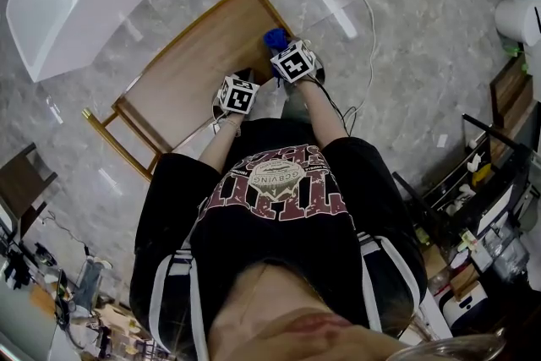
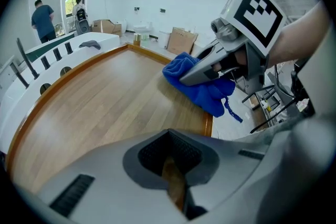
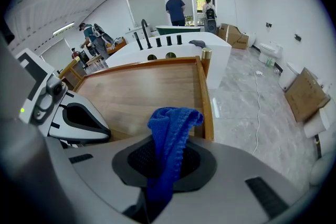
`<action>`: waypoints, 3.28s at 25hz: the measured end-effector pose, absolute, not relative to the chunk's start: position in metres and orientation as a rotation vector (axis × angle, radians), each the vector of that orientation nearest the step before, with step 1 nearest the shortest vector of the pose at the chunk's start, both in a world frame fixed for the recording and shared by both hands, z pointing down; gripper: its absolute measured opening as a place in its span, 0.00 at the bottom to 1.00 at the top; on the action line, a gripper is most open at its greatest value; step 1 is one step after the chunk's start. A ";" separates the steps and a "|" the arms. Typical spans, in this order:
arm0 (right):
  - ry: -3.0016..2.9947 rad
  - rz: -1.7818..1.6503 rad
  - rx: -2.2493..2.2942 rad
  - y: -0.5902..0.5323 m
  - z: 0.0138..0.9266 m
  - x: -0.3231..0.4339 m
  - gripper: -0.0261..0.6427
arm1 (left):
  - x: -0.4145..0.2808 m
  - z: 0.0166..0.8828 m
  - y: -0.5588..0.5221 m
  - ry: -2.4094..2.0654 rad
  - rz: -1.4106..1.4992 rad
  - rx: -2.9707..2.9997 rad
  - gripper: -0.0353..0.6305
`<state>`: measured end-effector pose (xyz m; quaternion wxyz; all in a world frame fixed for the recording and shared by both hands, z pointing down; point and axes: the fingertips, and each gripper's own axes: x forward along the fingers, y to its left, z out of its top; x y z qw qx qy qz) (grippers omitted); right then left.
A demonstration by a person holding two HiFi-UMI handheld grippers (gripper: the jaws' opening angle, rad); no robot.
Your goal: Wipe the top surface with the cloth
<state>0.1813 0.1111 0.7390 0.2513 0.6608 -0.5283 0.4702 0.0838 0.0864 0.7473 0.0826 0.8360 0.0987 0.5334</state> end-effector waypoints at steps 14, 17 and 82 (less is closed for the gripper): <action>-1.313 1.244 1.846 0.119 0.739 0.186 0.12 | 0.080 0.749 0.085 0.284 1.526 2.421 0.12; -1.317 1.280 1.883 0.119 0.737 0.188 0.12 | 0.080 0.748 0.085 0.265 1.480 2.400 0.12; -1.965 0.637 1.916 -0.078 0.562 0.100 0.12 | 0.073 0.551 -0.087 -0.538 0.729 2.690 0.12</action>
